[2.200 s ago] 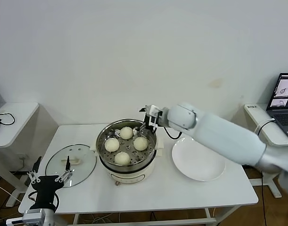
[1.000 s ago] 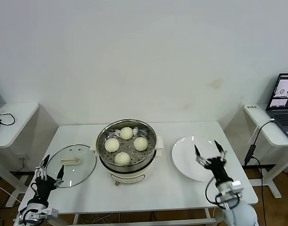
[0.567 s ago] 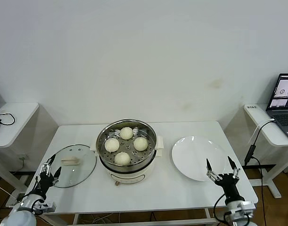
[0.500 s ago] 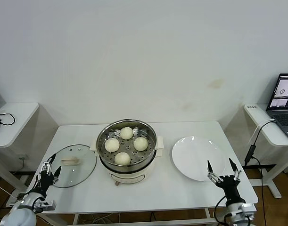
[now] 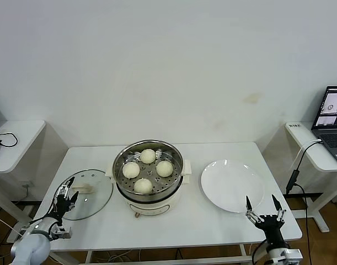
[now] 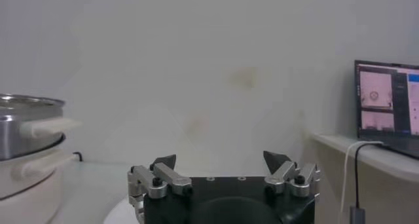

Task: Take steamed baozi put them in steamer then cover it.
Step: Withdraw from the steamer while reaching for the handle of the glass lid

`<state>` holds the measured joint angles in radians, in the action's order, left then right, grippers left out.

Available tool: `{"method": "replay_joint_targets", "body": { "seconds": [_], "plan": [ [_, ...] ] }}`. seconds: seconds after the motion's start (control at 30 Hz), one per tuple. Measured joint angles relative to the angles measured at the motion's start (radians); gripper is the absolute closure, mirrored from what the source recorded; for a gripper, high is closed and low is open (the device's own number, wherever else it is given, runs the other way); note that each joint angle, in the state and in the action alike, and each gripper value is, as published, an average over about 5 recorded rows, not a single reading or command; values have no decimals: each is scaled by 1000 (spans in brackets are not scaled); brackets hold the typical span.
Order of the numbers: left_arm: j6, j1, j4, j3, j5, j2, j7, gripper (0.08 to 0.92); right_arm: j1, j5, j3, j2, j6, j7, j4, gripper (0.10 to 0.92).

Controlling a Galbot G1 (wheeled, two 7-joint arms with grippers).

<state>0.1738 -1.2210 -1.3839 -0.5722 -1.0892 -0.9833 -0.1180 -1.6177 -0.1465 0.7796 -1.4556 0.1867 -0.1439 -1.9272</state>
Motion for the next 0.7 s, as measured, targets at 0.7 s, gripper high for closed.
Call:
{"method": "replay_joint_targets", "body": {
  "seconds": [0.7],
  "plan": [
    [3,121,108,67,-21,11,19,177,-33,9,-4,-5,7,-10,21,203]
  ]
}}
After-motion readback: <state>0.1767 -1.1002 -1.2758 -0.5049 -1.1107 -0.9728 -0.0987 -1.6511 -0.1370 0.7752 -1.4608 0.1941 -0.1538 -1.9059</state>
